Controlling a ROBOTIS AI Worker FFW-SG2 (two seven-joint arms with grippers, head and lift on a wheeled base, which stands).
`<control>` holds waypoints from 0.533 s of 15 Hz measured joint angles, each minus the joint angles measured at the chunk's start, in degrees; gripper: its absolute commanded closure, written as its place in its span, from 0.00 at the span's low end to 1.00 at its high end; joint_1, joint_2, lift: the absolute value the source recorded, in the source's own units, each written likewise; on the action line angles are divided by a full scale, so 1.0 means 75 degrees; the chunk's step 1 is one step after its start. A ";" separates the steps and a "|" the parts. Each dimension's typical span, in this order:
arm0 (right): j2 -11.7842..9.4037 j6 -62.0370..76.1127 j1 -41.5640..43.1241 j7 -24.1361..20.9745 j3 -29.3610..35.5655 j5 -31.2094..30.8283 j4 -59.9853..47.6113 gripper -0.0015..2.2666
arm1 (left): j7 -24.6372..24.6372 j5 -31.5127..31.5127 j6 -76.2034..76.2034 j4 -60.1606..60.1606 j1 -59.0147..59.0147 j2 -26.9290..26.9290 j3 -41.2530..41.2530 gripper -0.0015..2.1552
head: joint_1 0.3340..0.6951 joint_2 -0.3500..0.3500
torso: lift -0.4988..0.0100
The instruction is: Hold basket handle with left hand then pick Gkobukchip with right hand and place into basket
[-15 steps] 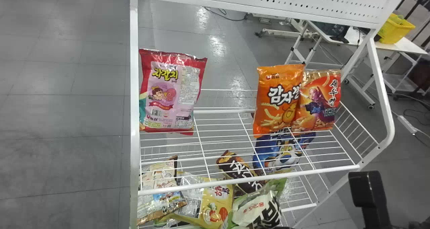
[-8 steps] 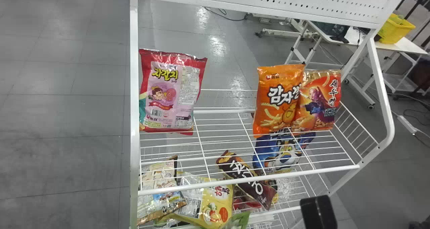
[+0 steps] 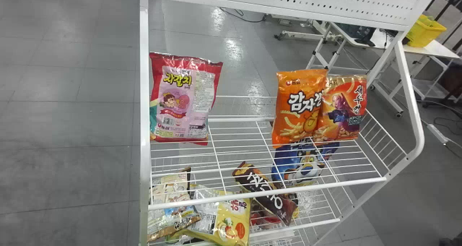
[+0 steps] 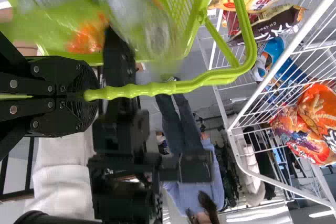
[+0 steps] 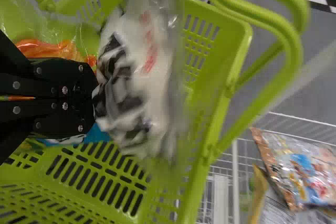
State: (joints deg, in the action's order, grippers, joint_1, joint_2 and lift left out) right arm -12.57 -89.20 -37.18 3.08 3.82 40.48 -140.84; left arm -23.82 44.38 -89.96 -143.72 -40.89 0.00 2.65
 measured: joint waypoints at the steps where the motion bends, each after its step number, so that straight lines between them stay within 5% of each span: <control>1: 0.0000 0.0214 0.0055 0.0000 -0.0265 -0.0247 0.0213 0.47 | 0.0000 0.0000 0.0000 -0.0041 -0.0026 0.0000 -0.0001 0.98 | 1.00 0.00 | 0.92; 2: -0.0001 0.0434 0.0121 0.0000 -0.0472 -0.0472 0.0416 0.14 | 0.0000 0.0000 0.0000 -0.0079 -0.0054 0.0000 -0.0002 0.98 | 1.00 0.00 | 0.92; 3: -0.0013 0.0691 0.0222 0.0002 -0.0681 -0.0723 0.0672 0.00 | 0.0000 0.0000 0.0000 -0.0119 -0.0092 0.0000 -0.0002 0.98 | 1.00 0.00 | 0.92; 8: -0.0182 0.1004 0.0271 0.0096 -0.0657 -0.1130 0.0722 0.02 | 0.0000 -0.0010 0.0000 -0.0196 -0.0193 0.0000 -0.0002 0.98 | 1.00 0.00 | 0.92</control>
State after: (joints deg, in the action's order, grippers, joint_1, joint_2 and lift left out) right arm -13.93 -81.66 -35.14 3.80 -1.11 32.01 -135.42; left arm -23.82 44.31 -89.96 -145.19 -42.33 0.00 2.63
